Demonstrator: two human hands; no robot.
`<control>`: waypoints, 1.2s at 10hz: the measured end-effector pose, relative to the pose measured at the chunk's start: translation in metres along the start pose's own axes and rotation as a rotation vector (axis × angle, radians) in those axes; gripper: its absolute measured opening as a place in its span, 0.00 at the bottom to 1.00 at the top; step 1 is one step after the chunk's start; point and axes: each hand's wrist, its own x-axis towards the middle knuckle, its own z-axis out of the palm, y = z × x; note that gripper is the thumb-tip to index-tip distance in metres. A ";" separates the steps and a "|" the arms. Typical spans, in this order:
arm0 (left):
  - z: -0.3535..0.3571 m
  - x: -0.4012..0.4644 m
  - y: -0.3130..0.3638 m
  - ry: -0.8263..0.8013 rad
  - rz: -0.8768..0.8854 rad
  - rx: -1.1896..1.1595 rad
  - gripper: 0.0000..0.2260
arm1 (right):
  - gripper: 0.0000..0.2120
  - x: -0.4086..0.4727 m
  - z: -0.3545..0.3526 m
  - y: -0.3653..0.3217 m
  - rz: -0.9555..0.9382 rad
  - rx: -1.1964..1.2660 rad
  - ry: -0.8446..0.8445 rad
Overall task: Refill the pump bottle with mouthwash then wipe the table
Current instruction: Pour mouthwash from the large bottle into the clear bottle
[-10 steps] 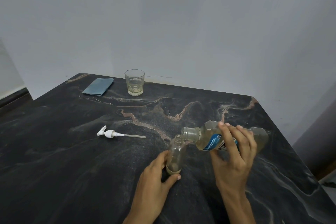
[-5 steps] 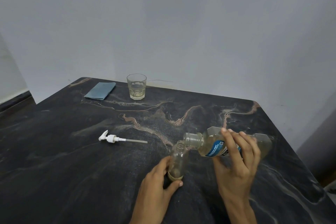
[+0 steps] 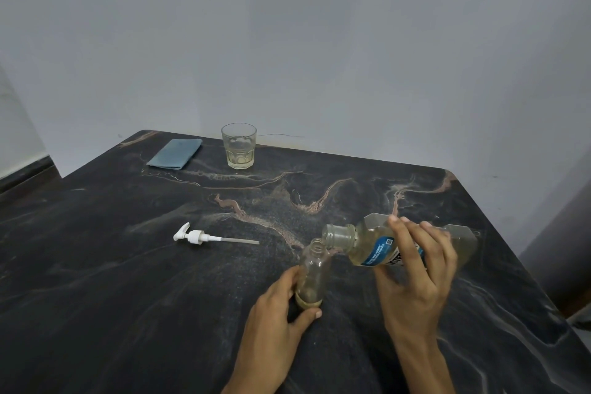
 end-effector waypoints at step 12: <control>-0.001 0.000 0.002 -0.014 -0.024 -0.004 0.26 | 0.39 0.001 -0.001 -0.001 0.007 -0.001 -0.006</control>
